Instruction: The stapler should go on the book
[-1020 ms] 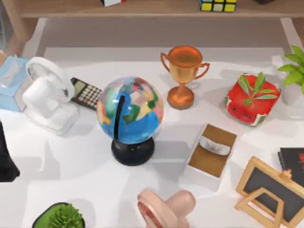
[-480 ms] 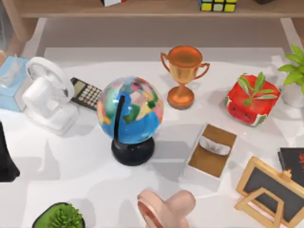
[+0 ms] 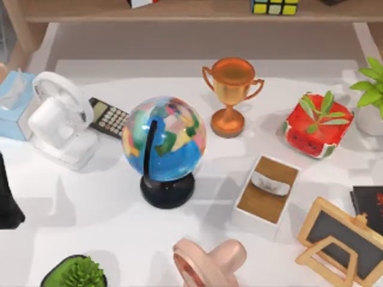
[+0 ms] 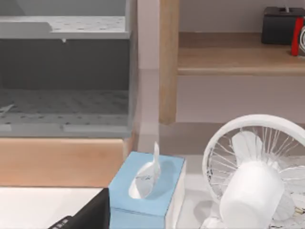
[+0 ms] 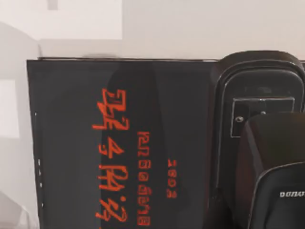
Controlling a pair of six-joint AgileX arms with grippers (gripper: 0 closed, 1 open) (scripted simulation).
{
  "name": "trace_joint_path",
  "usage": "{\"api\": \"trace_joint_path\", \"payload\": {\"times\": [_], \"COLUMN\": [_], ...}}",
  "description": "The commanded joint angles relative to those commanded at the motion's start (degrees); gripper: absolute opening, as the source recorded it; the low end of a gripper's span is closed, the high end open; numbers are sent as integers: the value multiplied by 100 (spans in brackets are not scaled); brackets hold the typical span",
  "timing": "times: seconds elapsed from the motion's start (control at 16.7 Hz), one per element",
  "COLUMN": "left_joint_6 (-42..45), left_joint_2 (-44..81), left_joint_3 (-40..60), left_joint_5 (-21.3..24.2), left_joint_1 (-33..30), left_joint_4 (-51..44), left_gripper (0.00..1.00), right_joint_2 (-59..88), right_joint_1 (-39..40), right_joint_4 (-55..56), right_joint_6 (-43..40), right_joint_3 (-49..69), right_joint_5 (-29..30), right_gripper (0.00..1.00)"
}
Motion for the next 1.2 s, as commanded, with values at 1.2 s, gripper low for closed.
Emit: {"api": "trace_joint_path", "payload": {"times": [1.2], "left_joint_6": [0], "left_joint_2": [0], "left_joint_3": [0], "left_joint_5": [0], "left_joint_1": [0], "left_joint_4": [0], "left_gripper": [100], "right_joint_2": [229], "right_joint_1": [7], "right_joint_4": [737], "right_joint_6": [28], "right_joint_3": [-841], "right_joint_5": [25], "right_gripper": [0]}}
